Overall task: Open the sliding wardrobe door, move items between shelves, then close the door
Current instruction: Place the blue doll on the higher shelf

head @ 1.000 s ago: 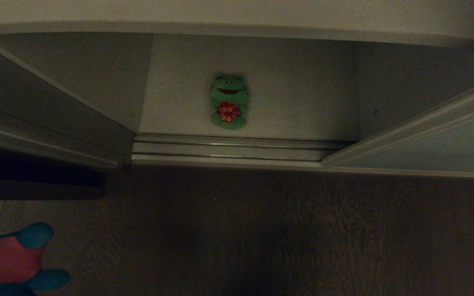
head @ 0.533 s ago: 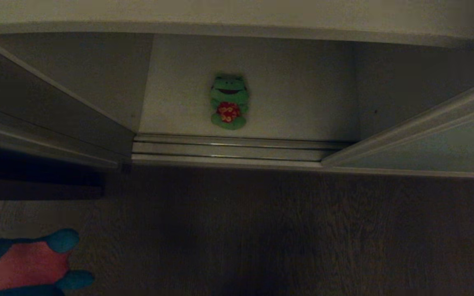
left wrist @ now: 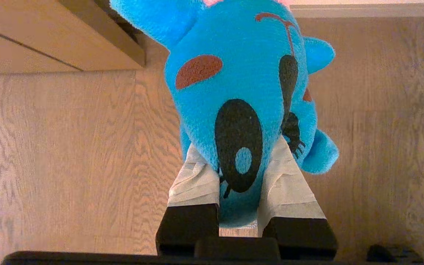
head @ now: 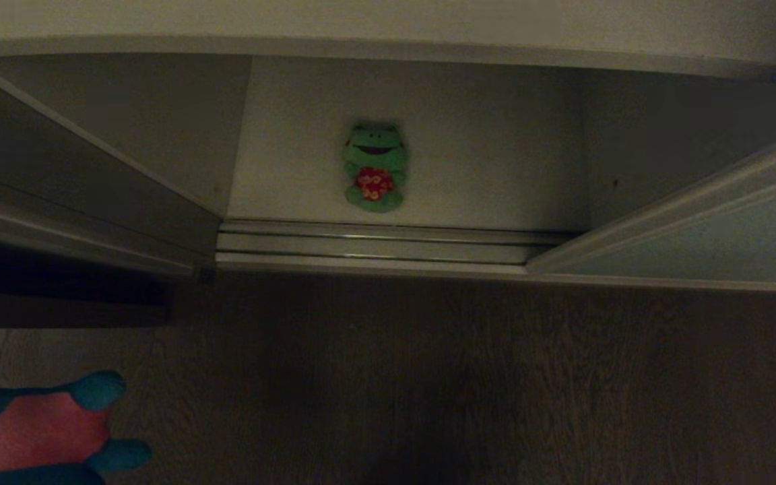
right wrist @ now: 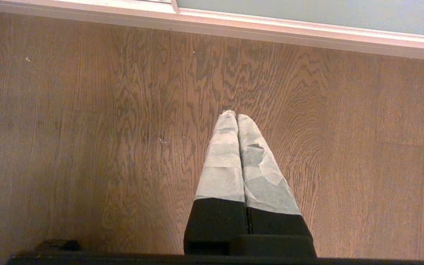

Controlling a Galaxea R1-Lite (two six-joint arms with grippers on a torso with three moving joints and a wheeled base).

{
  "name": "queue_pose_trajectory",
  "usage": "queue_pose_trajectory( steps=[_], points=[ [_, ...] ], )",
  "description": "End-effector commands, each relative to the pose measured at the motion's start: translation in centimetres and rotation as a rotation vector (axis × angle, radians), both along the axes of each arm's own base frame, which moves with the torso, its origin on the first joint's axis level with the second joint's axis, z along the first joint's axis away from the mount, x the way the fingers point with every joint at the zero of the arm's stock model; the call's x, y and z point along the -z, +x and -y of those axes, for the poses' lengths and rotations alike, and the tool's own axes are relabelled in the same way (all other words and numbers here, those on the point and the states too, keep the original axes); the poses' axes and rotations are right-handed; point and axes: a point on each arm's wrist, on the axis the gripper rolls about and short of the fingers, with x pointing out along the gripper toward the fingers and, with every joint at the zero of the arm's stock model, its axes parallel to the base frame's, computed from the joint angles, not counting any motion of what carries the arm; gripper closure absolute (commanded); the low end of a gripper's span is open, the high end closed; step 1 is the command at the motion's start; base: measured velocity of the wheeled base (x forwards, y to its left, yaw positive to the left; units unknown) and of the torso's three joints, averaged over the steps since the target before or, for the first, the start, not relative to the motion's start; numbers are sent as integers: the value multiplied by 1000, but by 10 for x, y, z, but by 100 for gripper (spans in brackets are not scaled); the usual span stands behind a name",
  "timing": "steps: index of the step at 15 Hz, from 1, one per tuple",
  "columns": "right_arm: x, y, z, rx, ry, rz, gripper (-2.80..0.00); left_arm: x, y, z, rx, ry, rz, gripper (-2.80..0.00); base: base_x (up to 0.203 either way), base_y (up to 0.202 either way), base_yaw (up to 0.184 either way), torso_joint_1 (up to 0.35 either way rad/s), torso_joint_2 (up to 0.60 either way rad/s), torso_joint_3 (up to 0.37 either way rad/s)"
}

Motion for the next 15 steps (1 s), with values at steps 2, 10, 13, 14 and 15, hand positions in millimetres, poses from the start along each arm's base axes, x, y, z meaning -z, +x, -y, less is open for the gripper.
queue_pose_trajectory(
  steps=[2,10,13,14,15],
  points=[
    [0,0,0,-1,0,4,0,0,0,0,0,0,-5,0,0,0,0,2,2,98],
    [0,0,0,-1,0,4,0,0,0,0,-3,-7,-5,0,0,0,0,1,3,191],
    [0,0,0,-1,0,4,0,0,0,0,-3,-7,-5,0,0,0,0,2,1,199],
    [0,0,0,-1,0,4,0,0,0,0,-3,-8,-5,0,0,0,0,3,2,203],
    [0,0,0,-1,0,4,0,0,0,0,-3,-8,-5,0,0,0,0,1,3,200]
  ],
)
